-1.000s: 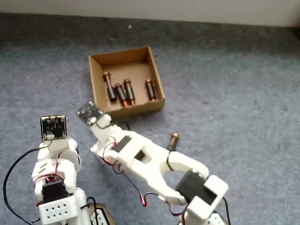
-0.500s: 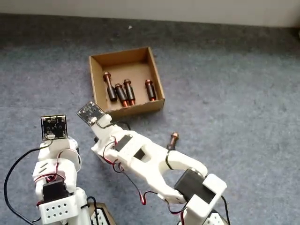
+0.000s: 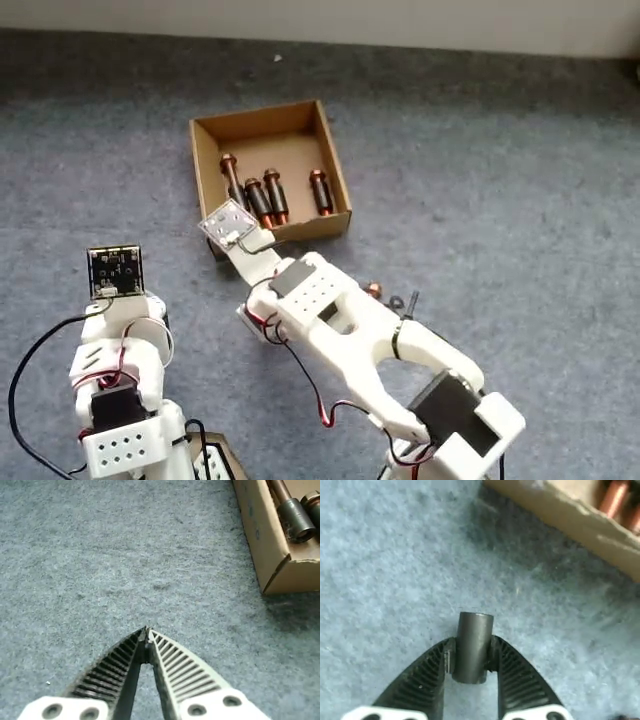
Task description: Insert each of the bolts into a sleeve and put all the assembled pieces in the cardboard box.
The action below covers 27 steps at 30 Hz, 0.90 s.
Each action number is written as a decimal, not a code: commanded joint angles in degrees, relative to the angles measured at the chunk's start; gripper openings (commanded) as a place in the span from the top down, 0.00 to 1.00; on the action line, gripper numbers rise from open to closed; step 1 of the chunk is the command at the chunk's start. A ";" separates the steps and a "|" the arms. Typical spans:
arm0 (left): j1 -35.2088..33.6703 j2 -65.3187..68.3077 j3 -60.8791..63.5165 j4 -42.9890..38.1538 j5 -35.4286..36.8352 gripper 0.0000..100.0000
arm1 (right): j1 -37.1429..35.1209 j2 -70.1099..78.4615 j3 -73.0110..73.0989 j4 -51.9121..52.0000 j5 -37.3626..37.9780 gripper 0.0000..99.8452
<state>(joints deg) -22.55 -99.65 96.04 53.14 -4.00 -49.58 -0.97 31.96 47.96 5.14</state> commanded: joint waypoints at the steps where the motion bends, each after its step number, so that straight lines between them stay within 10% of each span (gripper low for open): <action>1: -0.48 -0.40 1.36 -0.97 -0.09 0.99 | 1.45 -1.19 0.84 1.54 5.89 1.00; 27: -0.22 -0.31 1.36 -0.97 -0.09 0.98 | 1.63 8.66 -8.04 19.82 13.10 1.00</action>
<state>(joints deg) -22.55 -99.65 96.04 53.14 -4.00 -48.26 7.91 26.68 64.57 18.24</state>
